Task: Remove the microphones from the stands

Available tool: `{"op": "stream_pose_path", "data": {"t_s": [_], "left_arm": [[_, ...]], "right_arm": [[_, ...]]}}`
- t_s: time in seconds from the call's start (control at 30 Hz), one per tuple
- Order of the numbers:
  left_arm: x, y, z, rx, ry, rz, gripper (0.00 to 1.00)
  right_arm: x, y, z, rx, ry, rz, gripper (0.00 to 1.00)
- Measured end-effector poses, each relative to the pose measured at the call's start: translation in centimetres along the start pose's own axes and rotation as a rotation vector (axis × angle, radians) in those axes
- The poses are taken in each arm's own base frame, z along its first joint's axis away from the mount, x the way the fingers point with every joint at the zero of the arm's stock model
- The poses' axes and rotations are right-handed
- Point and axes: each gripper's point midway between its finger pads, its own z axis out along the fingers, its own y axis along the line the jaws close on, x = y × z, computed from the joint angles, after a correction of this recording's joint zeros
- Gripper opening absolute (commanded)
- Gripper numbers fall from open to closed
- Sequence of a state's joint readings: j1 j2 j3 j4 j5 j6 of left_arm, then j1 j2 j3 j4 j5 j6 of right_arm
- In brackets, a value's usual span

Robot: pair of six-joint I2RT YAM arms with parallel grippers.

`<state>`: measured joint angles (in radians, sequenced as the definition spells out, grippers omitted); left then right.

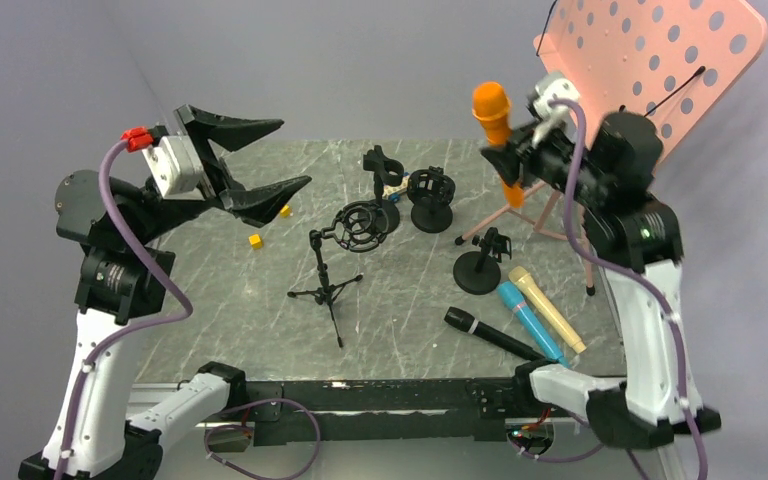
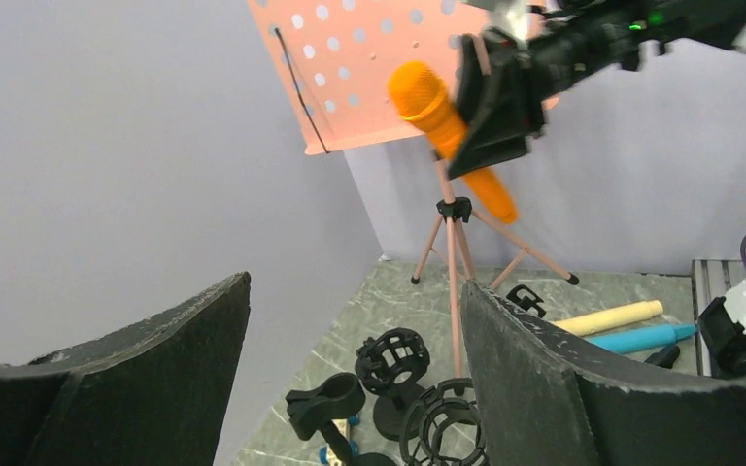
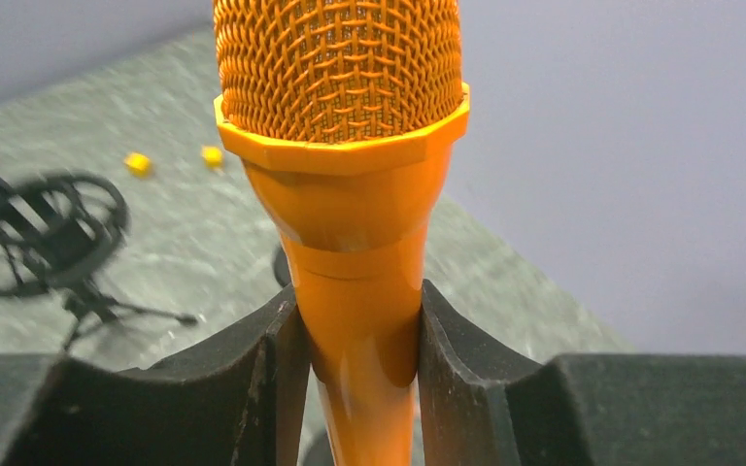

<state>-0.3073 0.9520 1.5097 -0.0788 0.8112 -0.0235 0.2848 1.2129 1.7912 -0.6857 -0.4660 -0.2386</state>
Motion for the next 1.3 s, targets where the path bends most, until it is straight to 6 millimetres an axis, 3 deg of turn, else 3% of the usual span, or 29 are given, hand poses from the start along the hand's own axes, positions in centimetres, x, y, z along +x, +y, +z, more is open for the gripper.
{"op": "stream_pose_path", "data": {"t_s": [0.1,0.23,0.4,0.53,0.63,0.8,1.0,1.17,1.3], "left_arm": [[0.9,0.8,-0.3,-0.026,0.015,-0.020,0.82],[2.4,2.4,-0.7,-0.073,0.034,-0.076,0.82],[3.9,3.9,-0.9,-0.097,0.046,-0.121,0.82],[4.1,3.6,-0.7,-0.066,0.050,-0.121,0.82],[3.9,3.1,-0.7,-0.042,0.047,-0.113,0.81],[3.3,3.0,-1.1,-0.034,0.044,-0.069,0.82],[1.8,2.9,-1.3,-0.037,0.050,-0.001,0.82],[1.0,2.9,-0.7,-0.029,0.074,0.060,0.82],[1.7,3.2,-0.2,-0.031,0.126,0.079,0.82]], "right_arm": [[3.3,-1.2,-4.3,0.126,0.099,-0.011,0.00],[9.3,-2.1,-8.4,0.265,0.282,0.020,0.00],[17.5,-2.8,-12.5,0.406,0.548,0.105,0.00],[24.3,-2.3,-15.3,0.444,0.778,0.128,0.00],[28.3,-1.9,-17.1,0.448,0.910,0.116,0.00],[33.2,-2.7,-20.2,0.466,1.048,0.146,0.00],[37.4,-6.2,-22.7,0.480,1.091,0.225,0.00],[40.9,-7.1,-22.1,0.363,1.101,0.177,0.00],[42.9,-7.9,-21.0,0.305,1.081,0.148,0.00]]}}
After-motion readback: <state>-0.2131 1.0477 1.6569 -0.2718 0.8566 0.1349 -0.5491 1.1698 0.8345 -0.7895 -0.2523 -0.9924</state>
